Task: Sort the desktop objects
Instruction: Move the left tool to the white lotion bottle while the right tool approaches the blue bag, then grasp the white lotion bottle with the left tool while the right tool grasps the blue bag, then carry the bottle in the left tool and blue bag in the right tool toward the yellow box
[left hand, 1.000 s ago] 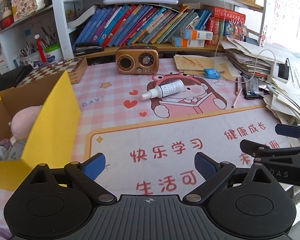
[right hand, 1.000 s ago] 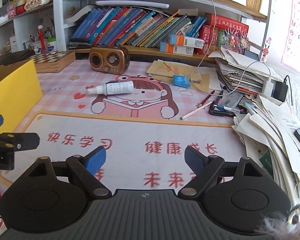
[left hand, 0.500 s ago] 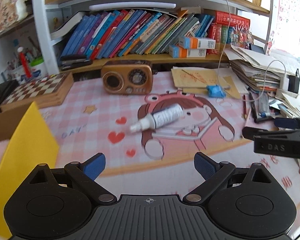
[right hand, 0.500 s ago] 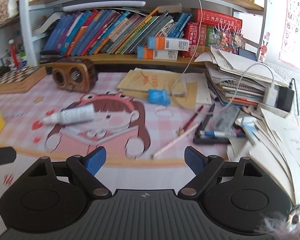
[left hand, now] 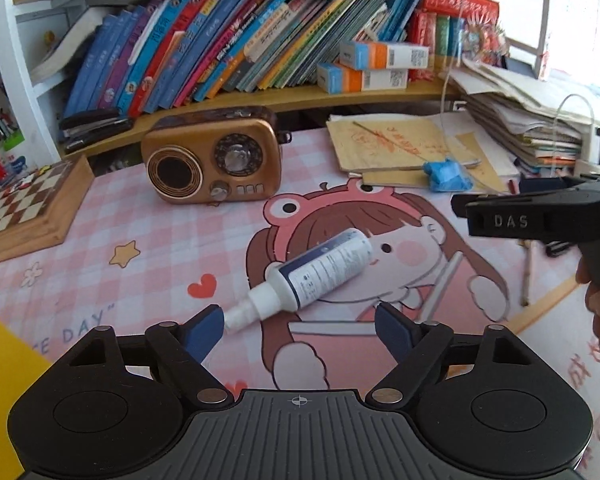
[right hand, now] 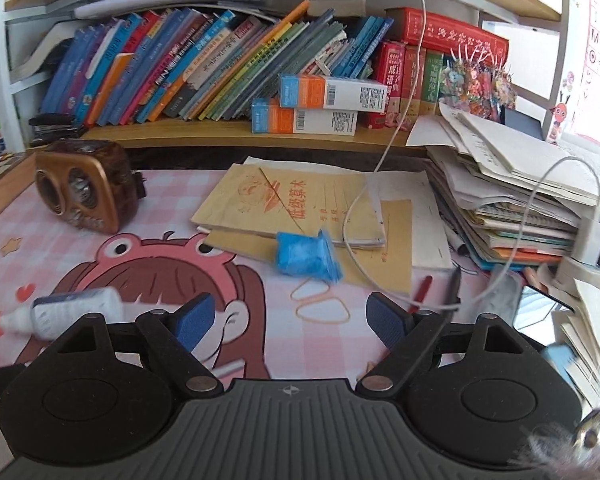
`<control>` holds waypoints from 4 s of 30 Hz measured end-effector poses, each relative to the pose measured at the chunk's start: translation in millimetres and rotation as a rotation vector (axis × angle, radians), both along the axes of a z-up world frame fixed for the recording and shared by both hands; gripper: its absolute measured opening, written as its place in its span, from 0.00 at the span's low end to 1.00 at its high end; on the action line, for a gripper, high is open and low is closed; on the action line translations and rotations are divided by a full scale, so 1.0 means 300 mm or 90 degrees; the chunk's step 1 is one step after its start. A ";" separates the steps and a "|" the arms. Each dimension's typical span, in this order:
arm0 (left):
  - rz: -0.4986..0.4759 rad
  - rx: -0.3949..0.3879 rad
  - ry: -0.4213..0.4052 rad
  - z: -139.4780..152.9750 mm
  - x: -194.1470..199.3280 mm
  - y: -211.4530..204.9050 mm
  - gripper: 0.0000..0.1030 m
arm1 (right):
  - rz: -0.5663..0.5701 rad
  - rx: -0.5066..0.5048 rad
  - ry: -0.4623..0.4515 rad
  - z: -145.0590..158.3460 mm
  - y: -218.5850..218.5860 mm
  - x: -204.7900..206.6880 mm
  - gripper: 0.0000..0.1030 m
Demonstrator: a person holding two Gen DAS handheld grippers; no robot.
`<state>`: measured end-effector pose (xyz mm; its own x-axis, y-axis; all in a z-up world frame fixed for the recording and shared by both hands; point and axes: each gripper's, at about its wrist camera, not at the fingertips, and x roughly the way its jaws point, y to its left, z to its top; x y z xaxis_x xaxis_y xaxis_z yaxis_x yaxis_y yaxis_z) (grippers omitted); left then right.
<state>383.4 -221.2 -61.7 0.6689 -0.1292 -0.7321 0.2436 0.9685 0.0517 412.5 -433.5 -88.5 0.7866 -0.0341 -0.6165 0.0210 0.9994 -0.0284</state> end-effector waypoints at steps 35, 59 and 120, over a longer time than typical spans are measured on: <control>-0.049 -0.001 0.064 -0.085 0.216 -0.105 0.36 | 0.015 -0.032 0.012 -0.113 -0.035 0.251 0.61; 0.059 -0.167 0.022 0.117 0.044 0.070 0.30 | 0.130 0.044 -0.031 0.052 0.079 -0.061 0.37; 0.147 -0.347 0.043 0.162 -1.188 0.837 0.30 | 0.256 0.089 0.081 0.170 0.835 -1.233 0.35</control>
